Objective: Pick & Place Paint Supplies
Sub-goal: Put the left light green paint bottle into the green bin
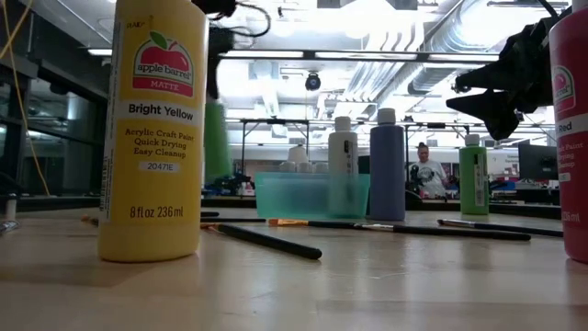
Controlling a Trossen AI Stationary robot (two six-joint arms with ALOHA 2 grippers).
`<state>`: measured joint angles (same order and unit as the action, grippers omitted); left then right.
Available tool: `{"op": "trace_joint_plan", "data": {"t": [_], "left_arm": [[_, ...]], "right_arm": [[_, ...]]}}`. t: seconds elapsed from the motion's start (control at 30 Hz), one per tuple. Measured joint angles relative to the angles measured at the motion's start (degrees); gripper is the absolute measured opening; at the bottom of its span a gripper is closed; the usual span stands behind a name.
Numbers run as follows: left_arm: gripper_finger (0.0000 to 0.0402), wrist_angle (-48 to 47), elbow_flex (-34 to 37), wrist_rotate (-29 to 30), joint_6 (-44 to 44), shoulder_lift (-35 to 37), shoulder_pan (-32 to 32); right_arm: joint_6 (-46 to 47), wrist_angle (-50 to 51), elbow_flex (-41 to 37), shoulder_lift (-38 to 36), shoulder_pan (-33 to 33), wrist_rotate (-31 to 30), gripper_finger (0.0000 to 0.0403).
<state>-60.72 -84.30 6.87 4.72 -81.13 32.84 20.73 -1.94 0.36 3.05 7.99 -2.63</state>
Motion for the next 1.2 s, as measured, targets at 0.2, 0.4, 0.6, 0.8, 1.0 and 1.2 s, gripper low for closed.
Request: {"op": "trace_joint_plan", "data": {"t": [0.2,0.4,0.6,0.8,1.0,1.2], "left_arm": [[0.0117,-0.35,-9.71,-1.15,-4.77,-7.36,-3.03],[0.0117,-0.21,-18.15,-1.94,-7.95,-14.45,-6.46],[0.0117,0.87,-22.63,-2.59,-10.08,-20.35,-9.18],[0.0117,3.87,-22.74,-3.86,-11.96,-24.67,-11.40],[0.0117,6.02,-22.74,-3.96,-13.81,-28.07,-11.93],[0.0117,8.30,-22.74,-3.80,-15.83,-30.71,-11.86]], "right_arm": [[0.00,0.00,0.00,0.01,0.01,0.00,0.0223],[0.00,-0.01,-0.01,0.02,0.01,0.00,0.0223],[0.00,0.00,-0.02,0.02,0.00,0.00,0.0223],[0.00,0.00,-0.02,0.02,0.00,0.00,0.0223],[0.00,-0.01,0.00,0.02,0.01,0.00,0.0223],[0.00,0.00,-0.02,0.02,0.01,0.00,0.0223]]}}
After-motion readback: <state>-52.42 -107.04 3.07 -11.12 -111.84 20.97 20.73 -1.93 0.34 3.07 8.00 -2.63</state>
